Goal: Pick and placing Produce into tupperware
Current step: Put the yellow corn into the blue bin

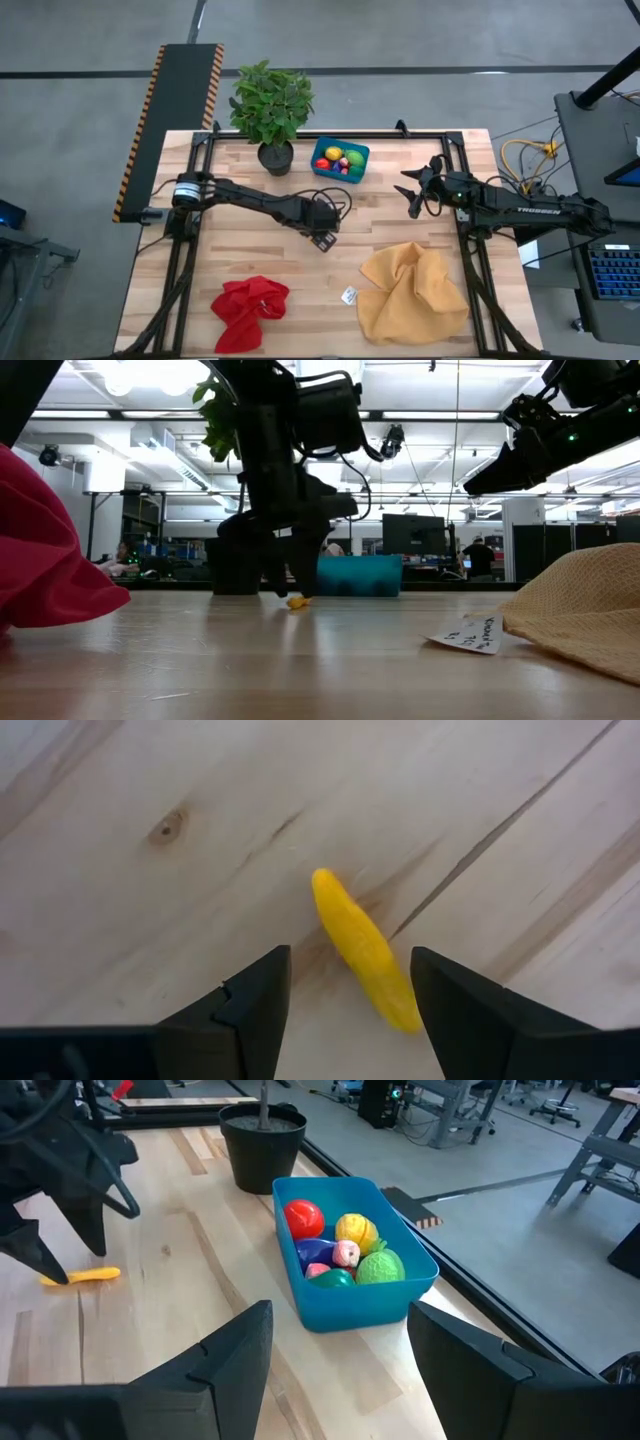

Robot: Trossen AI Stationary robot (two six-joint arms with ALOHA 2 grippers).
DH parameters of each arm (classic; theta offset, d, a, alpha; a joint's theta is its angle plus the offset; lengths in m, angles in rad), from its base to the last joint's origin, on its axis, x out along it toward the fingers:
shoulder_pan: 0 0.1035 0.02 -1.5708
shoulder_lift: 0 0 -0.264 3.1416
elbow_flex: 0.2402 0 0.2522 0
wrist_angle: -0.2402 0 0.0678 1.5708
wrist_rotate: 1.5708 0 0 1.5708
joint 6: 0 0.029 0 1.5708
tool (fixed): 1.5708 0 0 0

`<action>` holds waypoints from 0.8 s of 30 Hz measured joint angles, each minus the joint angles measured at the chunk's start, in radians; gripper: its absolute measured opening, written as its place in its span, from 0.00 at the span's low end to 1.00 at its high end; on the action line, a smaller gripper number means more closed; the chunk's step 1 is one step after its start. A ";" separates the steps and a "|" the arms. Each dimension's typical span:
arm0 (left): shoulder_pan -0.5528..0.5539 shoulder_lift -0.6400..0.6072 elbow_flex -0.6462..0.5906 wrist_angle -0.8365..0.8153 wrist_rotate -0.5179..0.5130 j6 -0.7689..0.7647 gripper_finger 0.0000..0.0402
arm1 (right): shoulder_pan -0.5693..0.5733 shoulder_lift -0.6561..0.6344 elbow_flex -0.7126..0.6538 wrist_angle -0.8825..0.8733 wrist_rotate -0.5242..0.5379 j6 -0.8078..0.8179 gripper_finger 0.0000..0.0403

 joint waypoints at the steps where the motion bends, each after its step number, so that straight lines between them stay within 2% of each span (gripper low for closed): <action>1: 0.001 0.000 0.000 0.005 -0.002 0.000 0.48 | 0.000 0.000 0.000 0.000 0.000 0.000 0.56; 16: 0.000 -0.004 -0.065 0.086 -0.022 -0.026 0.47 | 0.000 0.000 0.000 0.000 0.000 0.000 0.56; 19: 0.000 -0.004 -0.071 0.088 -0.027 -0.010 0.42 | 0.000 0.000 0.000 0.000 0.000 0.000 0.56; 24: 0.001 -0.004 -0.069 0.086 -0.029 0.079 0.28 | 0.000 0.000 0.000 0.000 0.000 0.000 0.56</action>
